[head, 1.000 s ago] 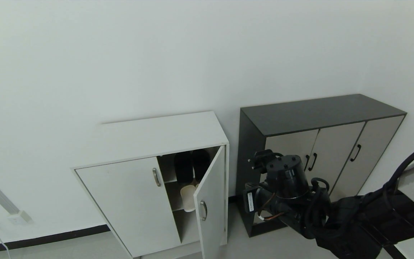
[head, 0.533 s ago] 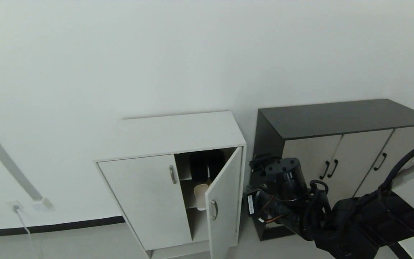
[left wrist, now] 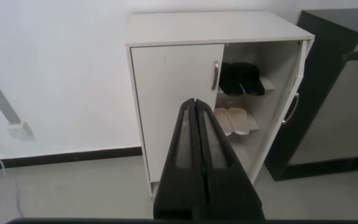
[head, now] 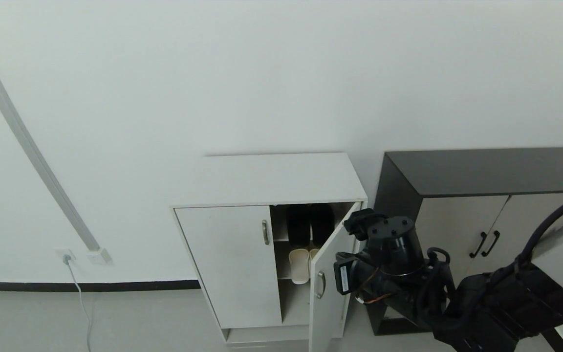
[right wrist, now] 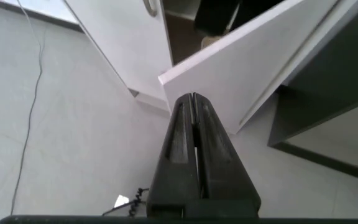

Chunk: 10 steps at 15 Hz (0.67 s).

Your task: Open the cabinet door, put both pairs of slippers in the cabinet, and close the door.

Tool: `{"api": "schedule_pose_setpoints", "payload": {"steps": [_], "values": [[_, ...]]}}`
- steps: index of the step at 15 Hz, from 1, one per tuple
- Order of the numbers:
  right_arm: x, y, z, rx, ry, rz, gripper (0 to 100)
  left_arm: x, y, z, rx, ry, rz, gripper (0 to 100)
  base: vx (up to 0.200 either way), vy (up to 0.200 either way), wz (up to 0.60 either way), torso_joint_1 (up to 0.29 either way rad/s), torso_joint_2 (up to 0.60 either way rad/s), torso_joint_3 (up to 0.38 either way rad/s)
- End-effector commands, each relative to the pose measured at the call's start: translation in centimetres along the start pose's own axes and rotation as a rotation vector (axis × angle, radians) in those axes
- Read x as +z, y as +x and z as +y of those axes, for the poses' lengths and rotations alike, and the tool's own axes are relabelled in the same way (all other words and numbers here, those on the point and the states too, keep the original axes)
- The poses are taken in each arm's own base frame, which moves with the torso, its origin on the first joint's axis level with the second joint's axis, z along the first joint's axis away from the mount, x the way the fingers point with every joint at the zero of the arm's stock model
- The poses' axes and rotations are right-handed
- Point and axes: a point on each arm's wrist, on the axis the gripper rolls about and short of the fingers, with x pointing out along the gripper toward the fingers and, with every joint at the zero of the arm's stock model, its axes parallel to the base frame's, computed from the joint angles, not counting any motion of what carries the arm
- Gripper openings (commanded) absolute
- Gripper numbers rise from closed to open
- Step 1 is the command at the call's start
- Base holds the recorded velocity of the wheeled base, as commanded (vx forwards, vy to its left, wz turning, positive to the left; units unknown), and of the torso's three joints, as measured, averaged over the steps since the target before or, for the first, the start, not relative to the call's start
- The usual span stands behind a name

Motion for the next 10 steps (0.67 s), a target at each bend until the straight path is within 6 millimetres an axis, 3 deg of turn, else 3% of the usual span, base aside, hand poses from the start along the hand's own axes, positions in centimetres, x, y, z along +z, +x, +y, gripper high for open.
{"api": "schedule_pose_setpoints", "payload": {"steps": [1,3,8,10], "values": [[-0.5,-0.2,-0.4,-0.012,-0.002,0.015,0,0.0,0.0,0.0,0.0,0.0,0.0,0,0.0,0.0,0.0,0.0,0.0,0.0],[-0.4,-0.6,-0.5,-0.01,0.0,0.002,0,0.0,0.0,0.0,-0.002,0.001,0.001,0,0.0,0.0,0.0,0.0,0.0,0.0],[-1.0,-4.5,-1.8,-0.011,-0.016,0.009,0,0.0,0.0,0.0,-0.005,0.003,0.003,0,0.0,0.0,0.0,0.0,0.0,0.0],[-1.9,-6.2,-2.2,-0.009,-0.029,0.034,0,0.0,0.0,0.0,-0.005,0.003,0.003,0,0.2,0.0,0.0,0.0,0.0,0.002]]}}
